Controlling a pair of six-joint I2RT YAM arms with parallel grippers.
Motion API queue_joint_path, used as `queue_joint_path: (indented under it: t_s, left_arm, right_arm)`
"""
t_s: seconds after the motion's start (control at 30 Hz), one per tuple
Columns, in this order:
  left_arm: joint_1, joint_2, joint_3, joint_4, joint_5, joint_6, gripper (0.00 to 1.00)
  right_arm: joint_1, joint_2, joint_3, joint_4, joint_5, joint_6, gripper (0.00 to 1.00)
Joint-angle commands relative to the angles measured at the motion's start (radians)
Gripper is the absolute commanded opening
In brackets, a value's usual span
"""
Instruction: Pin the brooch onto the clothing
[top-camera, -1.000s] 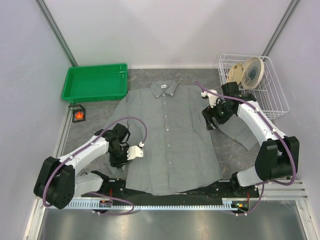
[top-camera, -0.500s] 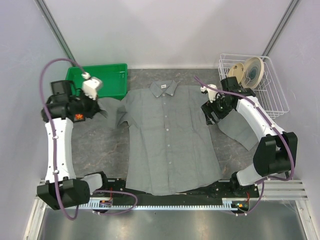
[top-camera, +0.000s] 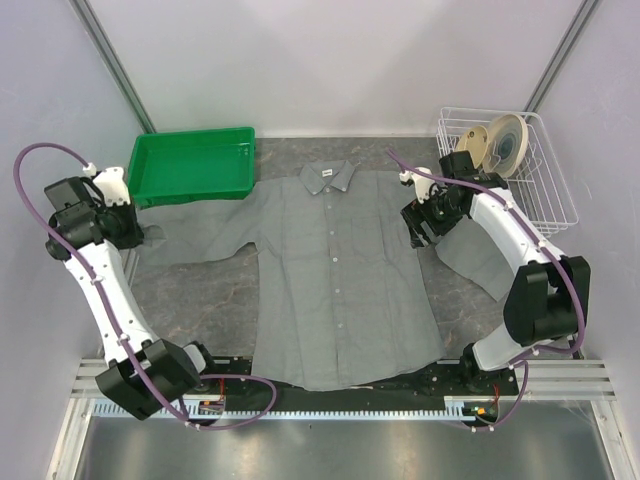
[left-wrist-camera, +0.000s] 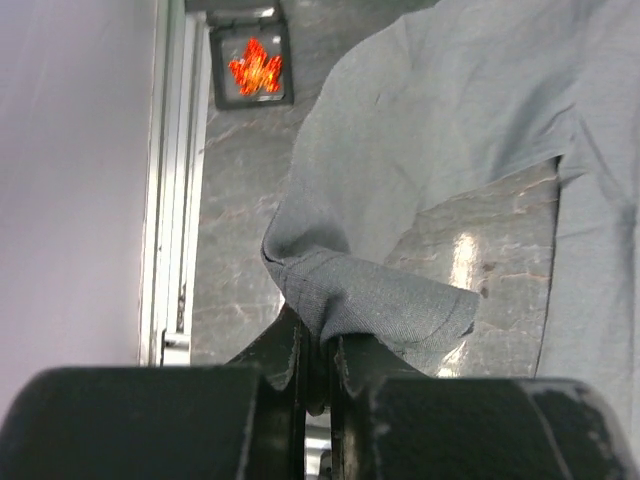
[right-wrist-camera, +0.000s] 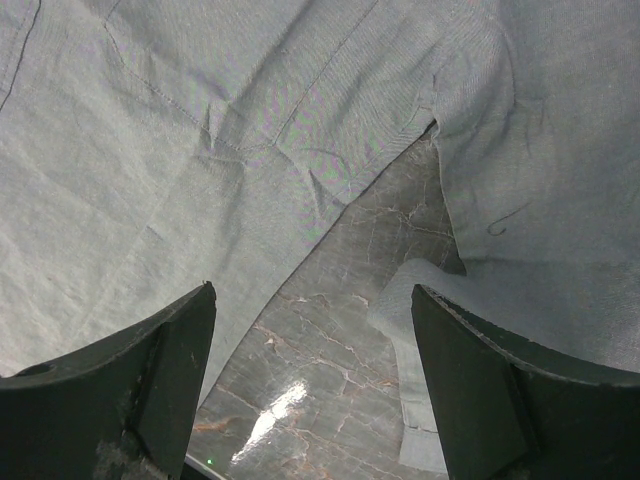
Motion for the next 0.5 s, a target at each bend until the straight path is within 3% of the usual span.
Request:
queue_joint_path:
  t_s: [0.0,0.47]
  left_arm:
    - [0.024,-0.011,-0.041,0.003,-0.109,-0.029,0.02]
    - [0.082,0.041,-0.231,0.116,-0.238,0.017,0.02]
  right_arm:
    - [0.003,0.008,0.045,0.002,-0.012,-0.008,0.86]
    - [0.003,0.043,0.074,0.006,-0.018,-0.008,0.87]
